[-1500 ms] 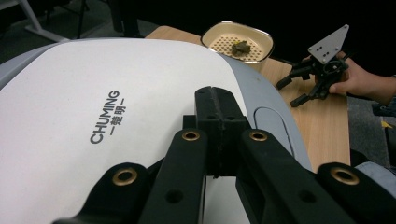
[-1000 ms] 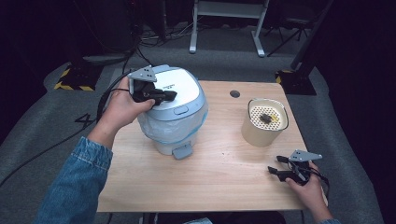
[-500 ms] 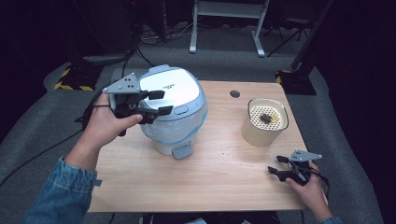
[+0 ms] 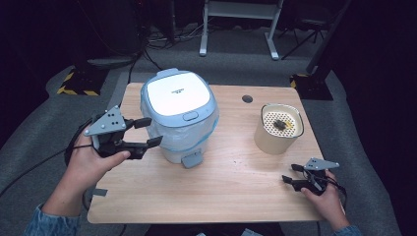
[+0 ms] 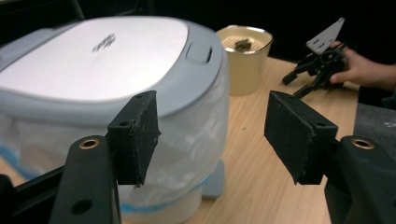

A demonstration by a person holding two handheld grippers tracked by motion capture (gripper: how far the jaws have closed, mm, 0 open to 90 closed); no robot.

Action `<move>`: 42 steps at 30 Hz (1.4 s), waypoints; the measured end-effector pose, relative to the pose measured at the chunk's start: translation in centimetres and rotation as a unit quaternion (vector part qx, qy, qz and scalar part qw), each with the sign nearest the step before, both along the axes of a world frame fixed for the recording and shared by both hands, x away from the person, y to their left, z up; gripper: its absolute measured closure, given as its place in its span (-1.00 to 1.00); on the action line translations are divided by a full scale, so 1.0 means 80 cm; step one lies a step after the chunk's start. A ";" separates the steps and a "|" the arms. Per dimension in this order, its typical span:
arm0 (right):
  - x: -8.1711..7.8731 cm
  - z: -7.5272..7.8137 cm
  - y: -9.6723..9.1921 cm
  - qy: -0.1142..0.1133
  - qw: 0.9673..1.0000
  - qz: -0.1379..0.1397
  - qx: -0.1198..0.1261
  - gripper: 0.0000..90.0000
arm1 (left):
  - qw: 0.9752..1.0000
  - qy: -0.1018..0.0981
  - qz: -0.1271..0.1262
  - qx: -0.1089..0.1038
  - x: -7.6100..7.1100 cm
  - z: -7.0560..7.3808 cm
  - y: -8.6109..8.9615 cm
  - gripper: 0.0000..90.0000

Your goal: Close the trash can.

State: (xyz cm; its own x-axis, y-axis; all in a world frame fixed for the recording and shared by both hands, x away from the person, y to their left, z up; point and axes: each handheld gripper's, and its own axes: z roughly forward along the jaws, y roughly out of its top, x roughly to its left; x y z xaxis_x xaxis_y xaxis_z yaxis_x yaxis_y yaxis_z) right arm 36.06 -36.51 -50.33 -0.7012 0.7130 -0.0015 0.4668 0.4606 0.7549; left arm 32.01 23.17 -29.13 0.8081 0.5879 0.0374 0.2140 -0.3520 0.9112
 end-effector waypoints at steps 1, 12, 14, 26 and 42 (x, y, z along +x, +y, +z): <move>0.000 0.000 0.000 0.000 1.000 0.000 0.000 -0.28 | 1.000 0.003 0.003 0.003 -0.002 -0.004 0.003 -0.21; 0.001 0.000 0.000 0.001 1.000 0.004 0.002 -0.28 | 0.999 0.033 0.021 0.001 -0.020 -0.054 0.021 -0.21; 0.001 0.000 0.000 0.001 1.000 0.004 0.001 -0.28 | 0.999 0.032 0.027 0.006 -0.023 -0.065 0.024 -0.22; 0.001 0.000 0.000 0.000 1.000 0.004 0.001 -0.28 | 0.997 0.057 0.052 0.005 -0.029 -0.133 0.037 -0.22; 0.001 0.000 0.000 0.000 1.000 0.004 0.000 -0.28 | 0.990 0.119 0.069 0.028 -0.026 -0.222 0.037 -0.27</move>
